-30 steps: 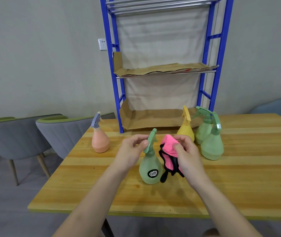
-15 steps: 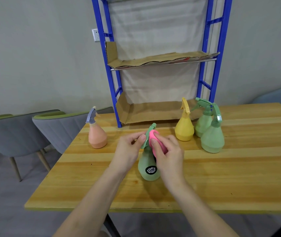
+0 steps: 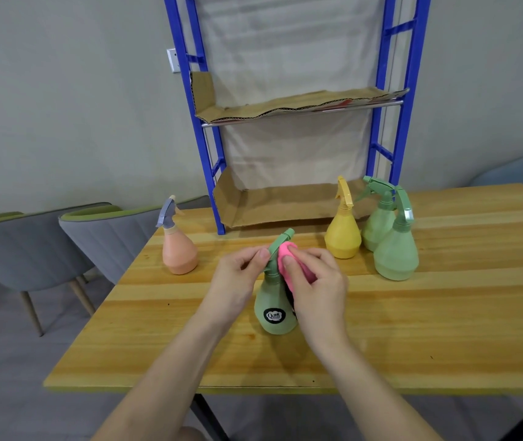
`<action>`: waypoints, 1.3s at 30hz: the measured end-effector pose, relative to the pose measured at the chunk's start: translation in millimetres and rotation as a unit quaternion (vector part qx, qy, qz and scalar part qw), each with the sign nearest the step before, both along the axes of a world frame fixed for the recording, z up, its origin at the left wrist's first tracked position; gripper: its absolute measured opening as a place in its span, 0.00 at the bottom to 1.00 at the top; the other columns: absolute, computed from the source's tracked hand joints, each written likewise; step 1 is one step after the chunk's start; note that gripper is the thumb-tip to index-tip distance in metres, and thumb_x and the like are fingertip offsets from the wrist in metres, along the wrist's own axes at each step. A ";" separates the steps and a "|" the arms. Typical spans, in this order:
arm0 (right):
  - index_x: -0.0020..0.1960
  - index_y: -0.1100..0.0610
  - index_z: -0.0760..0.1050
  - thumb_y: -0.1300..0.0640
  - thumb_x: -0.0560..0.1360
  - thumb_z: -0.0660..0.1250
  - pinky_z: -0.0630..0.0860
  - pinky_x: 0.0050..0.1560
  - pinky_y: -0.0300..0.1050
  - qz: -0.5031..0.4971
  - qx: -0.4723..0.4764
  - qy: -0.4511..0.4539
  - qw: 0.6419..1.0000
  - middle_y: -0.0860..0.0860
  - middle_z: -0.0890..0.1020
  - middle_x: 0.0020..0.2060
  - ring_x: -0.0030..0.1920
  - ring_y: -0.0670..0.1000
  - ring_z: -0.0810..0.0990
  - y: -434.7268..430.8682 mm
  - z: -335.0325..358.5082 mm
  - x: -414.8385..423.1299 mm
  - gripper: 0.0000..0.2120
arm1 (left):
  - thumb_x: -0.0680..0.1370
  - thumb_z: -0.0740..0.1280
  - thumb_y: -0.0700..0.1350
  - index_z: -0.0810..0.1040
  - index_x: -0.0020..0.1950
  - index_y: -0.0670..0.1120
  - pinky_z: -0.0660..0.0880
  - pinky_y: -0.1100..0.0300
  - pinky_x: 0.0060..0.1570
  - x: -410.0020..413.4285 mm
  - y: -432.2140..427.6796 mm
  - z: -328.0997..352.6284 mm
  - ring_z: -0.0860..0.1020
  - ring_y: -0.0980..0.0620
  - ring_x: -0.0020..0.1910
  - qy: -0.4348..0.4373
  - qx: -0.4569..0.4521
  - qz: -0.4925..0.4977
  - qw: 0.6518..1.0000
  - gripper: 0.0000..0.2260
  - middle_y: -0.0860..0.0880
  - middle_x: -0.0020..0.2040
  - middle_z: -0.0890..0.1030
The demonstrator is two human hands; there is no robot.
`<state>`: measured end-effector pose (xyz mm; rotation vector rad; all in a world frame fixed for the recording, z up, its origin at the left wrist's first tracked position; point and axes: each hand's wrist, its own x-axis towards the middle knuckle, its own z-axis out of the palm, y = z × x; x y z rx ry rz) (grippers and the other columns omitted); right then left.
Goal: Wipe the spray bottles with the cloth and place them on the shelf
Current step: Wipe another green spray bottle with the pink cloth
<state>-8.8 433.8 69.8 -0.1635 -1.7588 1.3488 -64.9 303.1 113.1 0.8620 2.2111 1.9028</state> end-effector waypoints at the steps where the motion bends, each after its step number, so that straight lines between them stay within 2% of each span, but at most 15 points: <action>1: 0.59 0.51 0.87 0.59 0.80 0.74 0.77 0.54 0.33 0.000 -0.010 -0.005 1.000 0.44 0.83 0.51 0.53 0.44 0.83 1.4 0.8 -1.5 0.10 | 0.87 0.63 0.44 0.85 0.64 0.47 0.75 0.67 0.63 -0.9 -0.2 0.8 0.81 0.59 0.64 -0.002 0.000 -0.004 1.000 0.12 0.56 0.61 0.86; 6: 0.62 0.55 0.86 0.60 0.80 0.74 0.79 0.56 0.35 0.000 0.042 0.001 0.999 0.45 0.83 0.54 0.57 0.43 0.83 -5.5 -6.4 3.2 0.11 | 0.87 0.63 0.44 0.84 0.65 0.46 0.75 0.68 0.61 -1.4 -0.4 -0.2 0.82 0.59 0.64 -0.003 0.006 -0.013 1.000 0.12 0.56 0.60 0.86; 9: 0.61 0.56 0.87 0.61 0.79 0.74 0.79 0.56 0.34 -0.013 0.067 0.009 0.998 0.46 0.83 0.53 0.55 0.42 0.83 -1.4 -6.5 1.5 0.11 | 0.87 0.63 0.43 0.85 0.64 0.46 0.75 0.68 0.61 -0.3 0.7 -1.9 0.82 0.59 0.63 -0.001 0.012 -0.009 1.000 0.12 0.56 0.60 0.87; 14: 0.59 0.56 0.87 0.62 0.79 0.74 0.77 0.54 0.33 -0.042 0.048 0.024 0.998 0.47 0.83 0.50 0.52 0.44 0.84 1.8 1.7 -5.9 0.09 | 0.87 0.63 0.44 0.86 0.59 0.49 0.77 0.66 0.60 -0.2 1.4 -2.1 0.83 0.55 0.60 0.000 0.012 -0.001 1.000 0.12 0.54 0.56 0.88; 18: 0.60 0.54 0.87 0.61 0.79 0.74 0.80 0.54 0.38 -0.029 0.009 0.010 0.999 0.45 0.83 0.50 0.52 0.45 0.84 -1.8 -2.7 -7.8 0.10 | 0.87 0.62 0.43 0.85 0.64 0.46 0.76 0.66 0.61 -1.5 1.9 -2.3 0.83 0.57 0.62 0.010 0.009 -0.005 1.000 0.13 0.55 0.58 0.87; 22: 0.61 0.56 0.86 0.63 0.79 0.74 0.80 0.59 0.39 -0.012 0.107 0.018 0.994 0.47 0.82 0.51 0.58 0.44 0.83 -7.1 -14.2 2.3 0.12 | 0.87 0.62 0.43 0.85 0.62 0.47 0.76 0.68 0.59 -3.4 1.6 -1.3 0.83 0.60 0.61 0.008 0.008 -0.003 1.000 0.12 0.57 0.57 0.87; 24: 0.60 0.56 0.87 0.63 0.78 0.75 0.79 0.58 0.38 0.009 0.126 0.005 0.992 0.47 0.83 0.51 0.57 0.42 0.83 0.0 -14.9 4.7 0.11 | 0.87 0.62 0.44 0.85 0.63 0.47 0.76 0.68 0.59 -3.3 1.0 -1.7 0.83 0.60 0.61 0.008 0.005 -0.004 1.000 0.13 0.57 0.58 0.87; 27: 0.59 0.53 0.88 0.60 0.78 0.75 0.77 0.53 0.33 0.041 0.099 -0.040 0.993 0.44 0.82 0.49 0.52 0.41 0.82 15.9 -3.0 7.3 0.10 | 0.87 0.61 0.44 0.85 0.63 0.46 0.75 0.68 0.60 -1.7 1.6 -3.0 0.82 0.59 0.62 0.008 0.006 -0.005 1.000 0.13 0.56 0.58 0.87; 31: 0.60 0.53 0.87 0.60 0.79 0.74 0.74 0.52 0.28 0.000 0.068 -0.015 0.998 0.45 0.82 0.47 0.50 0.40 0.82 11.5 6.9 4.7 0.11 | 0.87 0.62 0.45 0.86 0.62 0.46 0.75 0.68 0.58 -1.1 3.6 -3.8 0.83 0.58 0.60 0.015 0.012 0.008 1.000 0.13 0.55 0.57 0.87; 35: 0.60 0.58 0.86 0.65 0.78 0.75 0.76 0.56 0.31 -0.021 0.126 0.010 0.992 0.49 0.82 0.47 0.51 0.38 0.81 1.5 -7.7 -3.3 0.12 | 0.87 0.62 0.45 0.86 0.61 0.47 0.77 0.66 0.59 -1.2 3.5 -3.2 0.83 0.57 0.59 0.009 0.010 0.011 1.000 0.13 0.55 0.56 0.88; 39: 0.60 0.60 0.86 0.64 0.78 0.74 0.81 0.55 0.41 -0.017 0.201 0.023 0.979 0.52 0.81 0.47 0.52 0.48 0.84 8.2 -24.9 4.7 0.11 | 0.87 0.61 0.46 0.86 0.61 0.49 0.78 0.64 0.59 -1.2 5.6 -7.3 0.84 0.55 0.58 0.007 0.016 0.021 1.000 0.12 0.53 0.55 0.88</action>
